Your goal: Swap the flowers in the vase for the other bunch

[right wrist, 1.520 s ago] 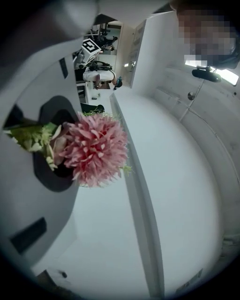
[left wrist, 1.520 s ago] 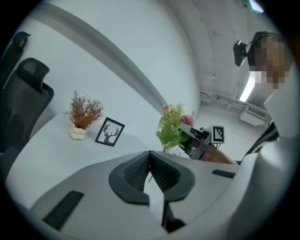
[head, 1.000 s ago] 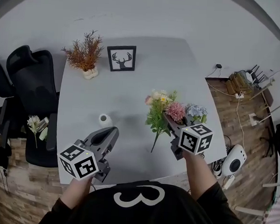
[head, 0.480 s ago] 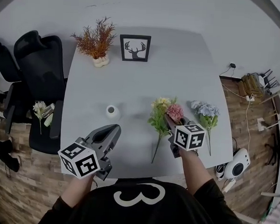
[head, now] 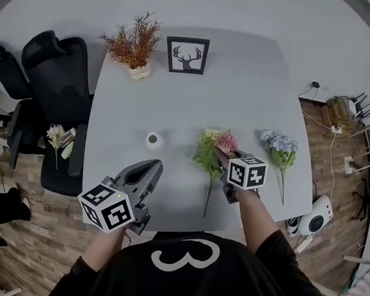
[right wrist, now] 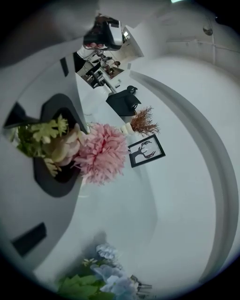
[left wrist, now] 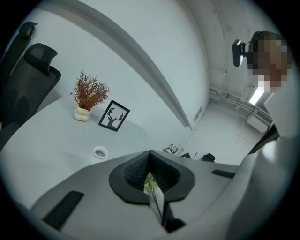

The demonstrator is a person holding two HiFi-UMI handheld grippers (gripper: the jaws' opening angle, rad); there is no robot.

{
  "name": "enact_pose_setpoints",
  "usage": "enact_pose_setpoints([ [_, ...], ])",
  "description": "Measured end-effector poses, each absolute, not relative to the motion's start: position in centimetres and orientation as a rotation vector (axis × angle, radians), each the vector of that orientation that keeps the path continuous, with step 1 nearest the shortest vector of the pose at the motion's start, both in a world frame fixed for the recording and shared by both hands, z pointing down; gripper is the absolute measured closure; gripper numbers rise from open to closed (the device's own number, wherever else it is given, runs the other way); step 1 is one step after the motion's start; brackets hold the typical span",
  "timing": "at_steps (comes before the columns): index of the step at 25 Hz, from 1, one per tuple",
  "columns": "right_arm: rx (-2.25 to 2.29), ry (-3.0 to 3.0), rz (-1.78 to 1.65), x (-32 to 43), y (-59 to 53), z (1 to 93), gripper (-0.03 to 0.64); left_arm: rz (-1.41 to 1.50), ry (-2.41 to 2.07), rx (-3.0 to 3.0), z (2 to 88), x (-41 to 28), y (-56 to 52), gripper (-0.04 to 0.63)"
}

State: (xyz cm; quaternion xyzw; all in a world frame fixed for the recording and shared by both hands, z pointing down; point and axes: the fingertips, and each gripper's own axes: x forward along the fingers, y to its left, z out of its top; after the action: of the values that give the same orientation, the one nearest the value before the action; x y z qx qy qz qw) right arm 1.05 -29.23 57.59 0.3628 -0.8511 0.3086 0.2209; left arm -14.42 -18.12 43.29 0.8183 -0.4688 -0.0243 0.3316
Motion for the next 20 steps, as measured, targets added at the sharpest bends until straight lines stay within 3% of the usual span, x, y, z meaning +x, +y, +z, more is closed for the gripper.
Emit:
enact_pose_setpoints([
  [4,1.009,-2.351,0.837,0.9,-29.3,57.9,0.461,-0.067,-1.222,2.134,43.5,-14.5,-18.1,0.584],
  [11,1.059,-2.323,0.681,1.2,-29.4,57.3,0.252,-0.071,-1.215,2.152,43.2,-14.6,-17.9,0.584],
  [20,1.131,-2.406,0.504,1.9,-29.0,52.2,0.219,-0.077,-1.194,2.194,42.1,-14.4,-17.9,0.584],
])
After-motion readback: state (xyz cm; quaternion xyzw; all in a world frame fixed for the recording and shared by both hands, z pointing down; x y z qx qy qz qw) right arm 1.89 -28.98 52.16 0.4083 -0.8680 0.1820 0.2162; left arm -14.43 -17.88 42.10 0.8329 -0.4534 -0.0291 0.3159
